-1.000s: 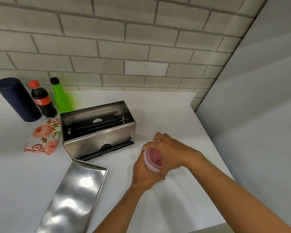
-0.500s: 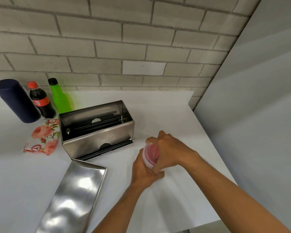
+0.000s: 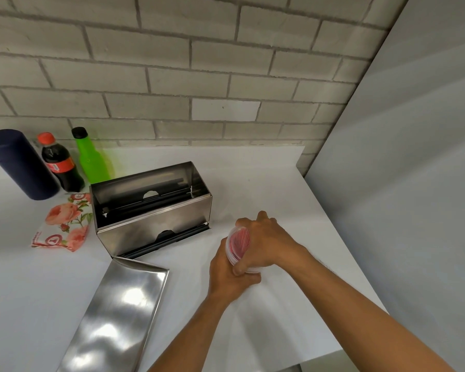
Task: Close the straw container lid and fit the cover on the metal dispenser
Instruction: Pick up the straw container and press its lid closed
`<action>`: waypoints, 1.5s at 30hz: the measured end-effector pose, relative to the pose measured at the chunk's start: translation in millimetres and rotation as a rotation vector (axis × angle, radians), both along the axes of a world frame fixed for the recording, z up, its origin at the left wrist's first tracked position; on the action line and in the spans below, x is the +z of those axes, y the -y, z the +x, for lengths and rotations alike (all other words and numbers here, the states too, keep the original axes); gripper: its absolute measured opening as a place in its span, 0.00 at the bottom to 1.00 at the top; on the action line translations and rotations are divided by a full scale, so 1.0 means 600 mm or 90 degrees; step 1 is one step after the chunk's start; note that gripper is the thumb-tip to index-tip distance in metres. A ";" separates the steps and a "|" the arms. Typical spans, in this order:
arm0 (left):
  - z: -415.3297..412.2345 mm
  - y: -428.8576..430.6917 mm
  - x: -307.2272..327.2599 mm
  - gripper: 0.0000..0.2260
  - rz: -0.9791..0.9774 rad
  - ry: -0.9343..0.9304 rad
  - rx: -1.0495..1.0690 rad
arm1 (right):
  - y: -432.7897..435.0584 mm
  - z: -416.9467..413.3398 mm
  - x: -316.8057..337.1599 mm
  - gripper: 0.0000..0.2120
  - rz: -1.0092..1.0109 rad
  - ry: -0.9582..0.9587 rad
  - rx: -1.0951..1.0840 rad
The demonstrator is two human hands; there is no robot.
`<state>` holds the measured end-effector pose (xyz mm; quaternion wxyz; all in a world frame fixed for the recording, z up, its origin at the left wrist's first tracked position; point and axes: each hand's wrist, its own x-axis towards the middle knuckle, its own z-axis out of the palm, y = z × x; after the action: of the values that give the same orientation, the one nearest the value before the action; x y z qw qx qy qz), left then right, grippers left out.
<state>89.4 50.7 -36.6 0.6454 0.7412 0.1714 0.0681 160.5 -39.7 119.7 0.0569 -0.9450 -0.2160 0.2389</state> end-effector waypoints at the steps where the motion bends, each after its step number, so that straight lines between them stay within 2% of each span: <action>1: 0.001 -0.001 0.000 0.47 0.004 -0.002 -0.003 | 0.000 0.001 0.002 0.55 -0.002 -0.008 0.006; 16: 0.005 -0.018 -0.005 0.42 -0.013 -0.032 -0.060 | 0.016 0.030 0.028 0.54 -0.020 -0.132 0.227; 22: 0.004 -0.016 -0.003 0.44 -0.023 -0.027 -0.059 | 0.021 0.028 0.019 0.52 0.003 -0.067 0.233; 28: 0.003 -0.009 -0.003 0.46 -0.008 -0.023 -0.043 | 0.017 0.017 0.011 0.52 -0.015 0.008 0.170; 36: 0.001 -0.010 -0.004 0.42 -0.009 -0.004 -0.029 | 0.005 0.003 0.003 0.54 -0.040 0.068 0.107; 39: 0.000 -0.006 0.007 0.43 -0.021 -0.001 -0.029 | 0.006 0.006 0.014 0.60 -0.093 0.047 0.153; 41: -0.001 -0.005 0.012 0.46 -0.019 0.001 -0.025 | 0.011 0.012 0.027 0.66 -0.108 -0.001 0.197; 43: -0.002 -0.006 0.012 0.51 -0.019 -0.004 -0.026 | 0.015 0.018 0.036 0.65 -0.094 -0.029 0.225; 45: -0.004 -0.004 0.014 0.50 -0.008 -0.015 -0.023 | 0.021 0.022 0.038 0.61 -0.073 -0.034 0.233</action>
<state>87.2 53.3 -28.3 0.6492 0.7409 0.1658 0.0468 173.9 -52.5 142.5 -0.0360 -0.8850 -0.3686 0.2820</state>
